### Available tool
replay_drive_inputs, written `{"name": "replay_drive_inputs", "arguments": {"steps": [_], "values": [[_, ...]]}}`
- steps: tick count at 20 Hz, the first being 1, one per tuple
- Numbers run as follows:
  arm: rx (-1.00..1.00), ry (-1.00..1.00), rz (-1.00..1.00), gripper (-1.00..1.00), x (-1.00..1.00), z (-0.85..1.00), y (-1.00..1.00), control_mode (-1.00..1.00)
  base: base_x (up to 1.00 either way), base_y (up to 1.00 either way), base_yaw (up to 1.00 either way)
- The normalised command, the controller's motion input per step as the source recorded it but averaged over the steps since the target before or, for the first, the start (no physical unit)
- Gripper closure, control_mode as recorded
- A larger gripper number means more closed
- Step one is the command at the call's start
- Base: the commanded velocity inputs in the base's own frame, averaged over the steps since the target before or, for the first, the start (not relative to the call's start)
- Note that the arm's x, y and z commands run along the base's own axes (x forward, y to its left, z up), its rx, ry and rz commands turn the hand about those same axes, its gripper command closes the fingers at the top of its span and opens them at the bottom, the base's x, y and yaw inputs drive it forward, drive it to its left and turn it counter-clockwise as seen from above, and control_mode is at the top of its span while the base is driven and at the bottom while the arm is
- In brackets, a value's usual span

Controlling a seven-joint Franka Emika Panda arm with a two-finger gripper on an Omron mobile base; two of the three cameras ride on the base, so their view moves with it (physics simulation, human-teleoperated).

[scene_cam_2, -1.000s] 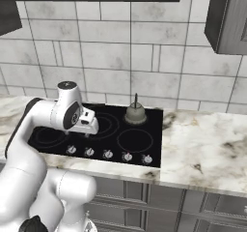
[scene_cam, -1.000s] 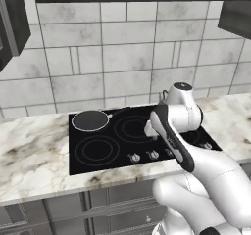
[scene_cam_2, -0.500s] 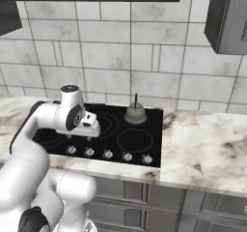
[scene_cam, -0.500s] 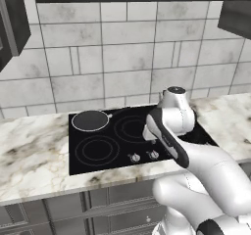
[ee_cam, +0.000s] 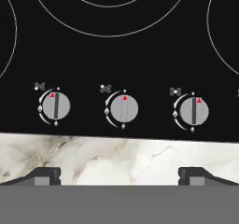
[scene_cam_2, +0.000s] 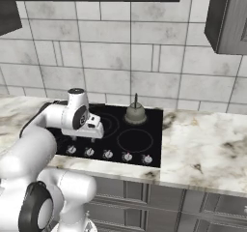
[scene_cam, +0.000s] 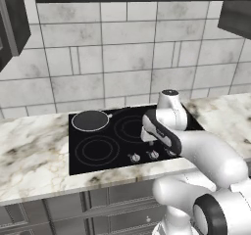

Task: Pick the pan from the cabinet and place it on the stove. Then turn on the stove burner for the pan.

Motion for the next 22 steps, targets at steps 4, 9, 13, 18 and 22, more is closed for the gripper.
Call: {"name": "replay_drive_inputs", "arguments": {"steps": [4, 9, 13, 18, 22], "values": [[0.00, 0.09, 0.00, -1.00, 0.34, -0.21, 0.00, -1.00, 0.00, 0.00, 0.00], [0.00, 0.11, 0.00, -1.00, 0.08, -0.23, 0.00, -1.00, 0.00, 0.00, 0.00], [0.00, 0.08, 0.00, -1.00, 0.11, -0.32, 0.00, -1.00, 0.00, 0.00, 0.00], [0.00, 0.03, 0.00, -1.00, 0.01, -0.32, 0.00, -1.00, 0.00, 0.00, 0.00], [0.00, 0.01, 0.00, -1.00, 0.00, -0.25, 0.00, -1.00, 0.00, 0.00, 0.00]]}}
